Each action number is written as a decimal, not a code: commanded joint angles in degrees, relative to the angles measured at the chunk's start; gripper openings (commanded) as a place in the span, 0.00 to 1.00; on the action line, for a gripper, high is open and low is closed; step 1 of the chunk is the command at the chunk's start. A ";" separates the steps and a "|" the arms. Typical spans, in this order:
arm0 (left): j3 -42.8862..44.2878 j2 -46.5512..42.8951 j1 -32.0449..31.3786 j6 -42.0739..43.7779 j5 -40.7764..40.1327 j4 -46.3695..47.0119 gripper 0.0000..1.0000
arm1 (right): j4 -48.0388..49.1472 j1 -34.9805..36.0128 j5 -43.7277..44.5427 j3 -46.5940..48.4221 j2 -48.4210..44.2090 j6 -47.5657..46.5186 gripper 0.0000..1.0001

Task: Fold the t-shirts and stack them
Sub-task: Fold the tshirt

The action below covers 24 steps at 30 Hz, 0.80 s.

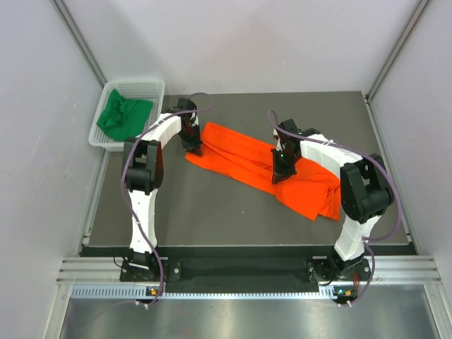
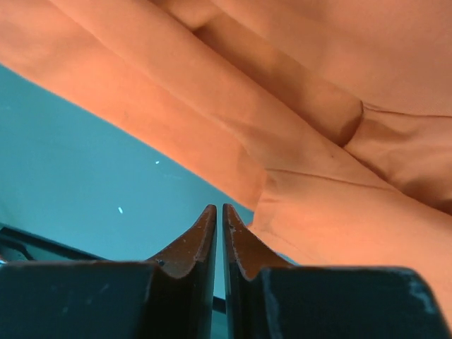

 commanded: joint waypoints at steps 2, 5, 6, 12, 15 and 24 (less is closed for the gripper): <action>2.85 2.49 0.56 -1.34 0.33 -1.35 0.12 | 3.77 1.94 1.54 2.14 0.55 0.71 0.07; 2.24 2.84 0.56 -1.70 0.07 -1.62 0.12 | 5.44 2.11 2.07 2.57 1.87 0.09 0.05; 2.15 3.02 0.56 -1.70 -0.19 -1.71 0.12 | 5.62 2.12 2.25 2.93 3.09 0.09 0.05; 2.59 3.64 0.56 -1.61 -1.78 -3.37 0.10 | 5.53 2.12 3.83 5.30 7.31 0.18 0.03; 2.94 3.03 0.65 -0.91 -2.48 -4.43 0.09 | 4.31 1.77 4.63 6.71 8.02 -0.26 0.03; 4.61 -3.39 0.83 -2.47 3.05 -1.36 0.32 | -5.46 -2.89 1.29 4.97 -4.35 -0.53 0.40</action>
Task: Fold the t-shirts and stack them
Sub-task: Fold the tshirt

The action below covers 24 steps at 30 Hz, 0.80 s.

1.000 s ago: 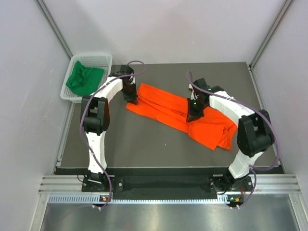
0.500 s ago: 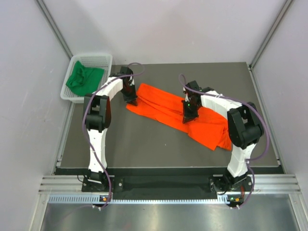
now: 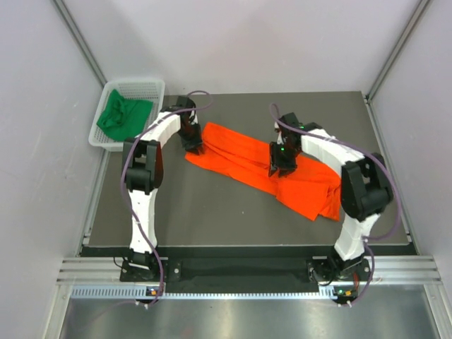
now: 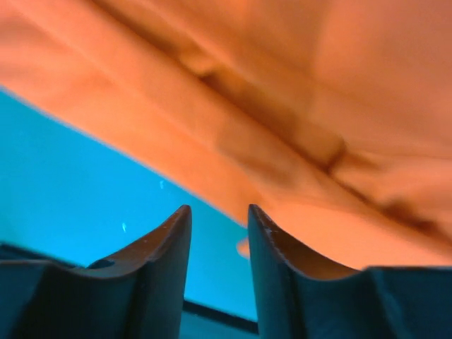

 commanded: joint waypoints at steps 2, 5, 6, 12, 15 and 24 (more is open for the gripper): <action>2.12 -4.53 0.35 -2.40 2.90 2.25 0.33 | -3.99 -5.83 -3.94 -7.26 -12.72 1.61 0.48; 2.47 -3.83 0.52 -4.42 5.10 3.57 0.33 | -4.69 -9.96 -6.14 -14.90 -20.45 3.98 0.57; 2.38 -3.65 0.61 -5.47 6.15 4.01 0.33 | -4.96 -10.75 -6.50 -16.75 -23.95 4.69 0.60; -0.95 -5.23 0.61 -10.31 10.98 8.40 0.31 | -8.11 -13.48 -5.63 -28.80 -34.44 9.80 0.62; -3.94 -6.72 0.00 -11.28 14.59 10.51 0.31 | -8.57 -15.68 -3.77 -33.54 -38.82 11.90 0.61; -14.92 -12.61 -9.04 -13.12 24.35 19.47 0.38 | -0.83 -21.13 -6.68 -43.83 -40.94 16.83 0.56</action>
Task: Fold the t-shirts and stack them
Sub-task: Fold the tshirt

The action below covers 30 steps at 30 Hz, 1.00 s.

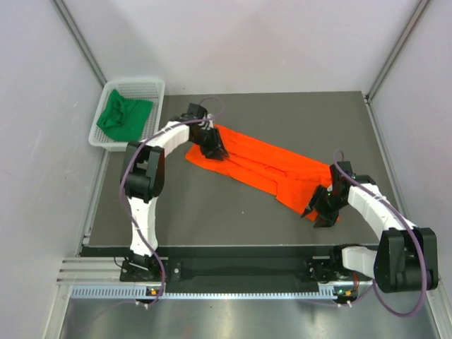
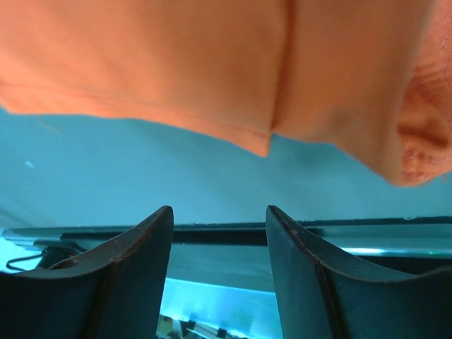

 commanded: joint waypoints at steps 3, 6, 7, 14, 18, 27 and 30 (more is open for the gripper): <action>-5.59 -6.72 -8.44 -3.56 8.33 11.26 0.38 | 4.97 -1.57 1.44 -2.58 -2.77 2.86 0.53; -6.30 -6.63 -12.29 -4.62 9.74 14.43 0.39 | 7.42 -2.80 3.28 -3.90 -3.48 3.39 0.50; -5.95 -6.28 -13.18 -4.53 9.58 14.78 0.39 | 8.21 -2.98 3.64 -4.51 -3.48 3.57 0.50; -3.66 -3.12 -19.34 -2.78 7.12 12.94 0.44 | 12.17 -6.06 6.80 -5.57 -2.34 1.55 0.53; -3.84 -1.89 -22.59 -2.78 6.59 13.82 0.43 | 15.16 -6.41 6.98 -5.04 -1.54 0.05 0.53; -4.80 -0.04 -28.13 -4.71 6.06 16.80 0.46 | 17.54 -6.50 5.49 -6.10 -1.19 -1.53 0.50; -4.28 1.01 -29.45 -4.89 5.27 17.16 0.47 | 18.24 -6.58 5.13 -6.97 -1.02 -1.70 0.49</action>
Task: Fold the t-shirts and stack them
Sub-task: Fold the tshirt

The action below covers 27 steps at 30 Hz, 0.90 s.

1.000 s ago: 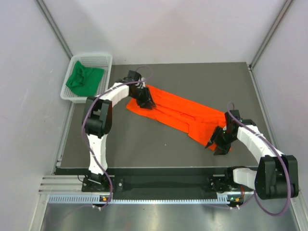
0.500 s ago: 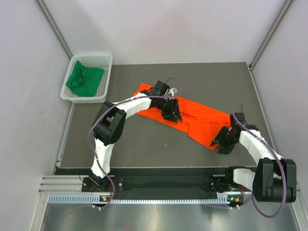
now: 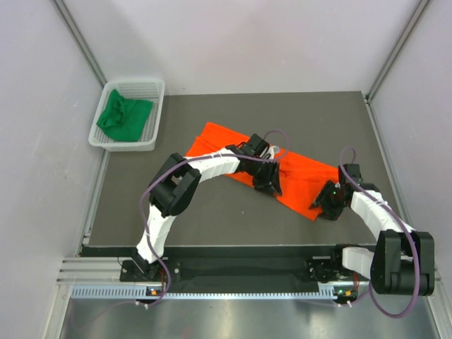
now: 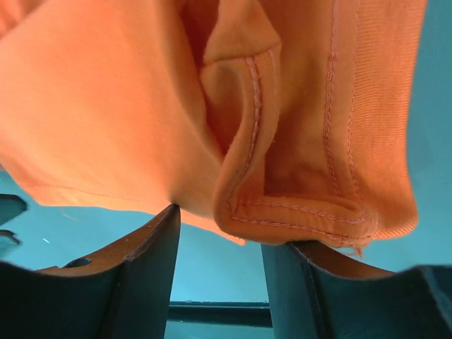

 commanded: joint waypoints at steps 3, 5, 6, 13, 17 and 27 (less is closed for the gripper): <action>2.40 2.81 -1.52 -0.75 -1.60 2.71 0.46 | 3.14 -0.73 -0.90 -1.25 0.80 -1.38 0.47; 2.75 3.26 -1.52 -0.67 -2.83 2.36 0.46 | 3.14 -0.73 -1.08 -1.34 0.98 -1.55 0.47; 2.75 3.35 -1.61 -0.75 -3.09 2.27 0.45 | 2.97 -0.73 -1.08 -1.43 0.98 -1.64 0.46; 3.63 4.40 -1.87 -0.93 -3.71 2.44 0.38 | 2.88 -0.64 -1.25 -2.39 0.80 -1.82 0.41; 4.33 4.84 -1.79 -0.93 -3.10 2.35 0.26 | 3.23 -0.64 -1.60 -2.48 1.32 -1.73 0.39; 5.65 3.96 -1.78 -1.55 -0.20 2.09 0.21 | -3.80 -0.64 -4.42 0.24 -2.10 -0.85 0.28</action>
